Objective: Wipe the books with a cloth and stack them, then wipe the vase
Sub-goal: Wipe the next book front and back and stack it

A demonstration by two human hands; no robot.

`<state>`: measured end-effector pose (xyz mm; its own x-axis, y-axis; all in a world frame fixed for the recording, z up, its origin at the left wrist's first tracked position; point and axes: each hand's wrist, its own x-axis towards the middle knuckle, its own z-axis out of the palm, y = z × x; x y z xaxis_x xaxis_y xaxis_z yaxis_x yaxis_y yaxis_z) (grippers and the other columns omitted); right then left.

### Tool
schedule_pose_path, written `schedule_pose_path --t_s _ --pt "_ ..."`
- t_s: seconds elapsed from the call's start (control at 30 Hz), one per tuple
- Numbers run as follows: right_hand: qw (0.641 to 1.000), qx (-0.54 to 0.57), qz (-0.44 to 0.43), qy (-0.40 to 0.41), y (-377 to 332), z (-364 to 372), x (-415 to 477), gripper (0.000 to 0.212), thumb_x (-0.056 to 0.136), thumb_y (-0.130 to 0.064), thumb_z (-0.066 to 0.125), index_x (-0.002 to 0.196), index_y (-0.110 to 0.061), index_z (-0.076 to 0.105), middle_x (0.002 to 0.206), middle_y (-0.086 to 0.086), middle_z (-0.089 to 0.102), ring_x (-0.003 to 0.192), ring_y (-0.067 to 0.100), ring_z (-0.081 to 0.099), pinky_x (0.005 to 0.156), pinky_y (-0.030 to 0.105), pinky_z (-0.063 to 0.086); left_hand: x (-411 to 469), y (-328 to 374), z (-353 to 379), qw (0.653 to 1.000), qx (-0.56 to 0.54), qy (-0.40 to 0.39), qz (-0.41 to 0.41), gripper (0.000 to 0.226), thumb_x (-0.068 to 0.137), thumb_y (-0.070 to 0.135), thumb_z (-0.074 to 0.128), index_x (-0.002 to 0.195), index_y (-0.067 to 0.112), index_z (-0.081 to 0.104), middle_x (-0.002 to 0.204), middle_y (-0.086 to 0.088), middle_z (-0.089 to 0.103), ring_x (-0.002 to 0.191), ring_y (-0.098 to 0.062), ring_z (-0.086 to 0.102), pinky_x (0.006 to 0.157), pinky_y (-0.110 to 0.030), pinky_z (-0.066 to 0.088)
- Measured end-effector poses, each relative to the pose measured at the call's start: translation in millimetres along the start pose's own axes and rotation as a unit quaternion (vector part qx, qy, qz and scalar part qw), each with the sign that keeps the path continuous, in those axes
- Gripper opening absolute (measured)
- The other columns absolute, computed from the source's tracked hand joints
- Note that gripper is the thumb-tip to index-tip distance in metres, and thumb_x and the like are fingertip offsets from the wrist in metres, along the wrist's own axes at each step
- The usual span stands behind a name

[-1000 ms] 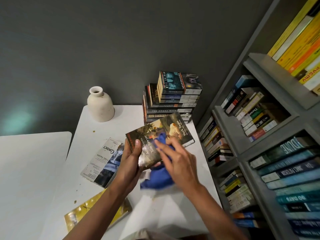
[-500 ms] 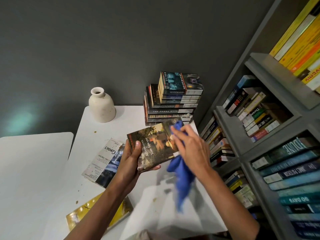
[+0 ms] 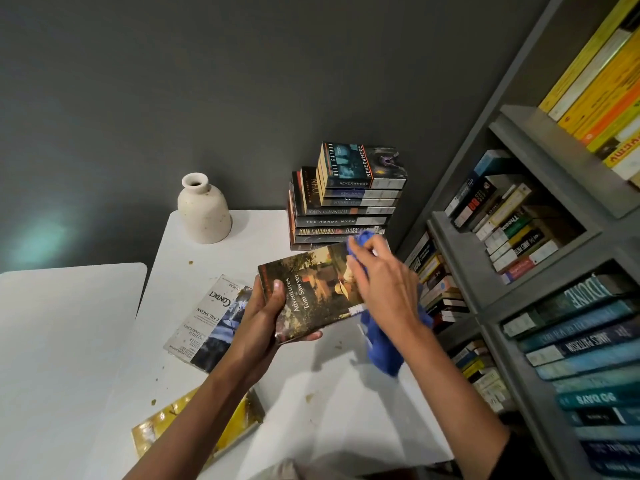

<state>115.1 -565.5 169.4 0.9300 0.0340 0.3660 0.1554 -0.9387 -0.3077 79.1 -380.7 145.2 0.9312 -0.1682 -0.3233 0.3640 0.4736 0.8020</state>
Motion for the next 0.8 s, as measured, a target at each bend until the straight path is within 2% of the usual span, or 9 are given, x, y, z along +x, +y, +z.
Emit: schedule_pose_path --t_s 0.13,0.2,0.27,0.37,0.5,0.6,0.67,0.73,0.8 --pt "0.993 0.013 -0.120 -0.015 -50 15 -15 0.042 0.094 -0.034 0.039 0.127 -0.017 0.059 0.097 0.000 0.057 0.057 0.012 0.056 0.046 0.029 0.053 1 4 5 1.000 -0.003 -0.019 0.012 0.034 0.096 0.038 0.039 0.126 0.029 0.050 0.121 0.001 0.068 0.102 -0.030 0.069 0.066 -0.051 0.059" --pt "0.985 0.017 -0.166 -0.040 -47 16 -22 0.039 0.093 -0.031 0.045 0.127 -0.019 0.061 0.096 -0.001 0.057 0.059 0.012 0.055 0.048 0.029 0.052 0 4 2 1.000 -0.022 -0.013 0.010 0.040 0.095 0.043 0.036 0.129 0.027 0.049 0.122 0.001 0.068 0.107 -0.030 0.067 0.067 -0.050 0.059" --pt "0.988 0.037 -0.147 -0.041 -28 8 -20 0.035 0.091 -0.027 0.056 0.126 -0.023 0.062 0.096 -0.004 0.057 0.058 0.006 0.050 0.046 0.027 0.054 -2 4 -5 0.999 -0.045 -0.015 -0.008 0.050 0.095 0.047 0.033 0.136 0.022 0.044 0.129 -0.004 0.064 0.110 -0.034 0.065 0.065 -0.046 0.059" --pt "0.998 0.014 -0.057 -0.025 -8 -6 -5 0.035 0.095 -0.031 0.053 0.128 -0.025 0.060 0.101 -0.005 0.054 0.063 0.007 0.049 0.054 0.034 0.057 -3 5 -12 0.997 -0.061 -0.037 -0.037 0.056 0.095 0.048 0.032 0.141 0.017 0.042 0.130 -0.008 0.063 0.107 -0.033 0.067 0.066 -0.046 0.059" --pt "0.995 0.014 -0.096 -0.022 -46 4 -3 0.041 0.096 -0.032 0.041 0.132 -0.018 0.055 0.104 0.002 0.053 0.061 0.014 0.057 0.049 0.036 0.056 1 10 -9 0.988 -0.127 -0.049 -0.074 0.050 0.098 0.045 0.030 0.134 0.019 0.053 0.125 -0.012 0.066 0.103 -0.033 0.068 0.075 -0.052 0.059" --pt "0.984 0.000 -0.173 -0.045 -80 17 -25 0.040 0.091 -0.029 0.055 0.129 -0.016 0.058 0.102 0.003 0.056 0.060 0.015 0.059 0.042 0.024 0.045 1 13 -7 0.978 -0.185 -0.048 -0.082 0.049 0.098 0.042 0.033 0.109 0.017 0.074 0.109 -0.013 0.072 0.091 -0.027 0.072 0.068 -0.040 0.061" --pt "0.974 0.007 -0.218 -0.063 -79 14 -35 0.040 0.089 -0.027 0.056 0.127 -0.018 0.060 0.100 0.000 0.057 0.064 0.012 0.058 0.041 0.023 0.038 -2 13 -11 0.976 -0.196 -0.056 -0.076 0.055 0.099 0.043 0.031 0.098 0.015 0.078 0.104 -0.012 0.073 0.088 -0.025 0.072 0.067 -0.035 0.061" --pt "0.966 0.040 -0.241 -0.080 -61 5 -37 0.041 0.090 -0.030 0.044 0.127 -0.024 0.061 0.097 -0.003 0.054 0.062 0.007 0.053 0.042 0.021 0.042 -3 12 -15 0.976 -0.197 -0.063 -0.071 0.058 0.100 0.045 0.027 0.114 0.012 0.073 0.119 -0.015 0.068 0.101 -0.029 0.069 0.079 -0.041 0.059" --pt "0.973 0.053 -0.212 -0.068 -39 -1 -32 0.043 0.091 -0.032 0.040 0.128 -0.027 0.061 0.095 -0.006 0.052 0.060 0.003 0.047 0.044 0.018 0.045 -4 10 -19 0.981 -0.170 -0.064 -0.070 0.058 0.099 0.046 0.026 0.133 0.012 0.058 0.130 -0.016 0.062 0.112 -0.035 0.064 0.082 -0.051 0.057"
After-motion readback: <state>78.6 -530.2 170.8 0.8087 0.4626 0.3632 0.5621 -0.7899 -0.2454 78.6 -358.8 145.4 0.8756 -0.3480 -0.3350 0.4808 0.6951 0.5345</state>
